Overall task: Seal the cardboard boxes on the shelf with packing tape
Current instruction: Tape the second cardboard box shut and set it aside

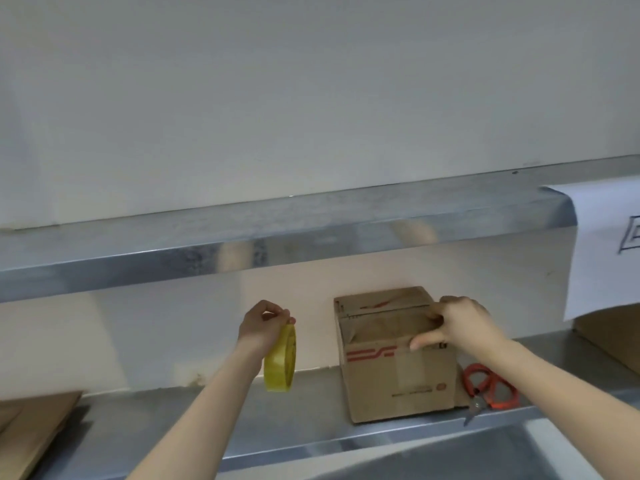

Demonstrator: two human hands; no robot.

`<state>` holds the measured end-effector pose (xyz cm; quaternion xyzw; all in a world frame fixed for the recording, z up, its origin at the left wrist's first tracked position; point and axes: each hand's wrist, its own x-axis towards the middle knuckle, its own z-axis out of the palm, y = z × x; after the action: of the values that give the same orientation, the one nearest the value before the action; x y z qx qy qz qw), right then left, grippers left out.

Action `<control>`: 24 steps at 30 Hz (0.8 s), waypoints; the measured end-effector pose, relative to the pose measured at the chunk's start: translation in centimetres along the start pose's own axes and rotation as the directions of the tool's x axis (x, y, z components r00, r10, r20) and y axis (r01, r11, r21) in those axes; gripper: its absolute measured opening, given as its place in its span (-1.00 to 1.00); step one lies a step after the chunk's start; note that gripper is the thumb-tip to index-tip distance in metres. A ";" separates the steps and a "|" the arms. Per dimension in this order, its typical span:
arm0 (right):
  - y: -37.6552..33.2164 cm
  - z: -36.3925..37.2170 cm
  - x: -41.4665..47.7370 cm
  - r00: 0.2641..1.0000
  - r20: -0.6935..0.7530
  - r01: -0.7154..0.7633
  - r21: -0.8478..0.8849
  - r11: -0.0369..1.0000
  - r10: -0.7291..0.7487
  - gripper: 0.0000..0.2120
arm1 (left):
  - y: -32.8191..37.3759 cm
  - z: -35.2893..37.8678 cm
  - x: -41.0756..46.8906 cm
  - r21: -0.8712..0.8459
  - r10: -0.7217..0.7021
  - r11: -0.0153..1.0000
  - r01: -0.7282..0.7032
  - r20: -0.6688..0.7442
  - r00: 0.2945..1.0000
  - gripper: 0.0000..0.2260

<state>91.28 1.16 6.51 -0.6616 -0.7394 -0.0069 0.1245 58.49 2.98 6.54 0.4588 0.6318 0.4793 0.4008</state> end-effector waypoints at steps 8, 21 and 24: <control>6.8 -3.6 -1.2 0.988 0.152 0.036 -0.011 0.999 -0.034 0.18 | 1.5 6.1 -2.4 -0.092 -0.026 0.995 0.032 0.067 0.997 -0.92; -2.6 -5.0 -2.9 0.974 0.001 0.206 0.411 0.888 -0.227 -0.28 | 7.3 11.3 -5.6 -0.109 0.092 0.990 -0.085 0.057 0.994 -0.83; -4.1 -4.4 -2.7 0.947 0.084 0.239 0.462 0.854 -0.311 -0.46 | 7.7 11.4 -6.0 -0.231 0.064 0.972 -0.048 0.066 0.996 -0.81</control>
<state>88.30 -2.73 10.86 -0.5010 -0.8157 0.1962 0.2124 72.34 0.86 11.96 0.4444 0.5439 0.5430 0.4602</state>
